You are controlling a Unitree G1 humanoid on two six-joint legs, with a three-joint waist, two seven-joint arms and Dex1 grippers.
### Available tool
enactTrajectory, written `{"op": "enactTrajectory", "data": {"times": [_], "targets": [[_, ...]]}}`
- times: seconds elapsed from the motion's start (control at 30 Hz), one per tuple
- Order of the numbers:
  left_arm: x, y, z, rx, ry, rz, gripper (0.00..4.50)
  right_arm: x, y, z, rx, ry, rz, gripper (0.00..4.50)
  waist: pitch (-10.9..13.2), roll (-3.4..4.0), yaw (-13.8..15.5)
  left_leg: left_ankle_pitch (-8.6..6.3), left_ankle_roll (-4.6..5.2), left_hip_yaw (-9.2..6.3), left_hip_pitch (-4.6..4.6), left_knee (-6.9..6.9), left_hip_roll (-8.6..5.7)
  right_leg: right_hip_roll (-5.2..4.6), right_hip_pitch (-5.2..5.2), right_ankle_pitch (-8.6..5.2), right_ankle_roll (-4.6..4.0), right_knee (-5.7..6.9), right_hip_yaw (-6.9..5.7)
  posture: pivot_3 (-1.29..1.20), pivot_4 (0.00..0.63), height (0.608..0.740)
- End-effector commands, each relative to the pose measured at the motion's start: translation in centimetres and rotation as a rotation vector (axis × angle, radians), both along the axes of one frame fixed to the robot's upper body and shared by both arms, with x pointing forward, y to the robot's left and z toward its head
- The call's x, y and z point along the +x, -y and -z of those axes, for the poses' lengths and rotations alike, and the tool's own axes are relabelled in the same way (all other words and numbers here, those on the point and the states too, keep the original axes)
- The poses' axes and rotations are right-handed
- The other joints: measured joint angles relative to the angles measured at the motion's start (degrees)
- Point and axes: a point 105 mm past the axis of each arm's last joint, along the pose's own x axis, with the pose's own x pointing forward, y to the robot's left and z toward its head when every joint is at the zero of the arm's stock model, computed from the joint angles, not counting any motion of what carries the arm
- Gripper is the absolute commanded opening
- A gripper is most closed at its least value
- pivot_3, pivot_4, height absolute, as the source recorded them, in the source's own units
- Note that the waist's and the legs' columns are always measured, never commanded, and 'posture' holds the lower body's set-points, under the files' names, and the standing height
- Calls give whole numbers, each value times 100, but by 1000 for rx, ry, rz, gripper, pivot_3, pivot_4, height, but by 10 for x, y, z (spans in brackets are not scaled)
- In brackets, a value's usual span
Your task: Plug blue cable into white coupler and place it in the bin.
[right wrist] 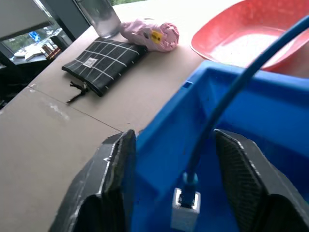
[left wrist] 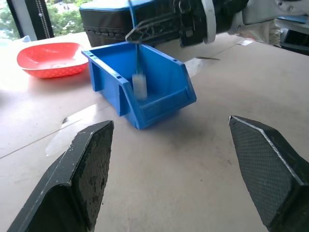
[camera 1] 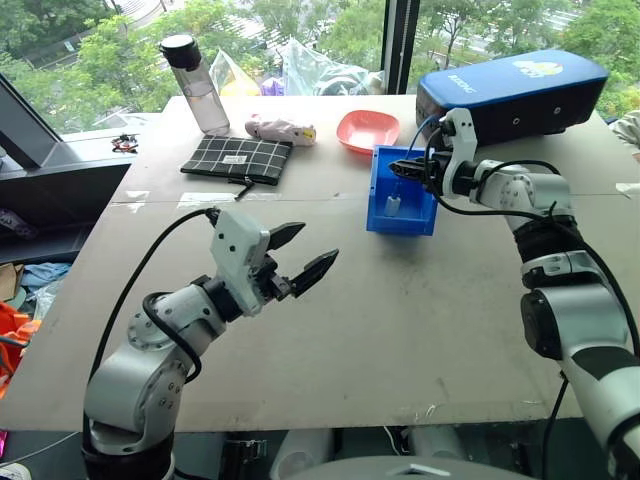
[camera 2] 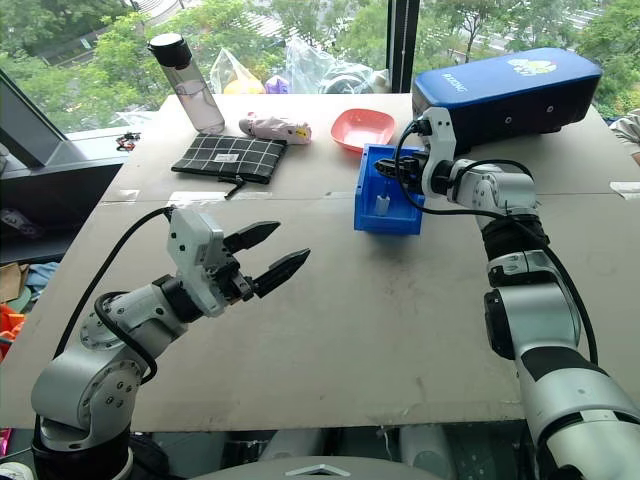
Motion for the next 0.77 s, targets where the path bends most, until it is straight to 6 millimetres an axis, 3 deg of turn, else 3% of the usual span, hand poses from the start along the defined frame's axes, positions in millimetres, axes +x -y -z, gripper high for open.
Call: {"op": "enactTrajectory", "data": {"times": [0.03, 0.07, 0.13, 0.27, 0.33, 0.5, 0.67, 0.77], "targets": [[-6, 1, -11, -9, 47, -4, 3864, -4, 8, -28, 8, 116, -38, 4163, 1, 2, -13, 0, 0, 0, -2, 0, 0, 0, 0, 0, 0, -5, 1, 0, 150, 740], [-7, 1, -11, -8, 44, -3, 3864, -9, 12, -32, 24, 140, -48, 4481, 1, 2, -13, 0, 0, 0, -2, -1, 0, 0, 0, 0, 0, -6, 1, 0, 150, 740], [-8, -1, -9, -9, 34, -1, 3864, -28, 19, -40, 40, 216, -84, 4481, 1, 2, 10, -1, 0, -8, -5, -1, 0, -1, 0, 0, 0, -8, -5, 0, 150, 740], [-12, -8, -4, -9, -14, 5, 3864, -102, 47, -46, 40, 414, -171, 4481, 1, 4, 92, -2, 1, -41, -23, 3, 0, -7, 2, 0, 1, -17, -18, 0, 150, 740], [-15, -13, 0, -3, -46, 14, 3864, -132, 65, -36, -56, 458, -168, 4481, 2, 7, 134, -2, 2, -35, -26, 3, -1, -9, 0, 0, 1, -19, -13, 0, 150, 740], [-38, -34, 20, 60, -172, 51, 3864, -193, 143, 8, -351, 376, -100, 4481, 8, 19, 143, -19, 32, 1, 15, 0, 2, -7, 26, -1, 2, -15, -8, 0, 150, 740], [-54, -48, 35, 107, -264, 78, 3864, -228, 192, 31, -475, 285, -70, 4481, 14, 27, 120, -22, 37, 26, 26, 2, 9, -1, 31, -4, 1, -17, 9, 0, 150, 740], [-57, -50, 38, 115, -291, 100, 3864, -236, 204, 37, -504, 264, -70, 4481, 15, 25, 131, -23, 38, 29, 27, 6, 11, 0, 33, -14, -15, -17, 9, 0, 150, 740]]}}
